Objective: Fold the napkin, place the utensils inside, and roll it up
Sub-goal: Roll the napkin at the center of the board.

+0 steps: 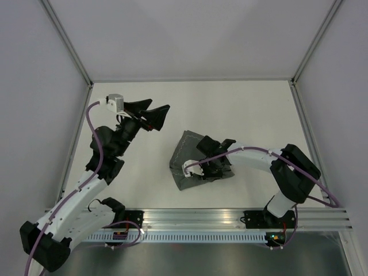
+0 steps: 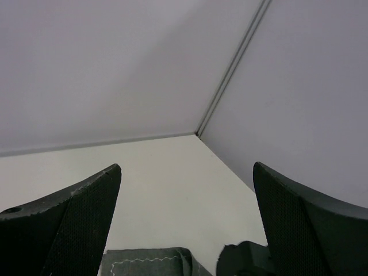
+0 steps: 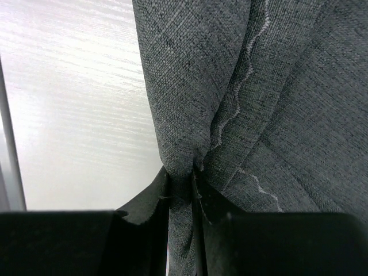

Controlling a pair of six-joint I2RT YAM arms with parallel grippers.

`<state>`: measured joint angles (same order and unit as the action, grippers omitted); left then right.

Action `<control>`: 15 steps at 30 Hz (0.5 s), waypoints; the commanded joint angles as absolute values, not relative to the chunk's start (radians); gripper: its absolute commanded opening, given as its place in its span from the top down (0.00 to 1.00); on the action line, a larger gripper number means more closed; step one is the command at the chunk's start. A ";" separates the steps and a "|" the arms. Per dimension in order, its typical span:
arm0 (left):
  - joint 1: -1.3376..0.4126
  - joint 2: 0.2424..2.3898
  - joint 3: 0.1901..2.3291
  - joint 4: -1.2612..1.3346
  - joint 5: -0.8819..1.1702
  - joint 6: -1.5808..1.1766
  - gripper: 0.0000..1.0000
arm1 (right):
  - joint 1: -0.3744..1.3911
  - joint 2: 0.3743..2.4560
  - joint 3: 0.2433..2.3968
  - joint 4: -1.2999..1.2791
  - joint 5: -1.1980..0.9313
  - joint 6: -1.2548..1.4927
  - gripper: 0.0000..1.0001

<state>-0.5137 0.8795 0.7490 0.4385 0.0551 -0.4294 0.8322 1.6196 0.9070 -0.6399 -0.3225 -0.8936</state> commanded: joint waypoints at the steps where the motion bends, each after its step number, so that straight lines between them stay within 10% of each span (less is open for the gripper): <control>1: -0.515 0.807 0.843 0.305 0.110 -0.361 0.02 | 0.801 1.791 0.964 -0.879 -0.348 -0.949 0.99; 7: -0.587 0.761 0.844 0.195 0.152 -0.281 0.13 | 0.753 2.028 1.182 -1.028 -0.414 -0.986 0.99; 15: -1.093 0.738 0.769 0.106 -0.322 0.075 0.15 | 0.715 2.236 1.356 -1.123 -0.454 -0.970 1.00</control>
<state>-0.9710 0.7082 0.7822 0.1757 -0.0978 -0.1272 0.7052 2.0796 1.3918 -1.1812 -0.5446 -0.9337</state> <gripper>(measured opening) 0.848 0.225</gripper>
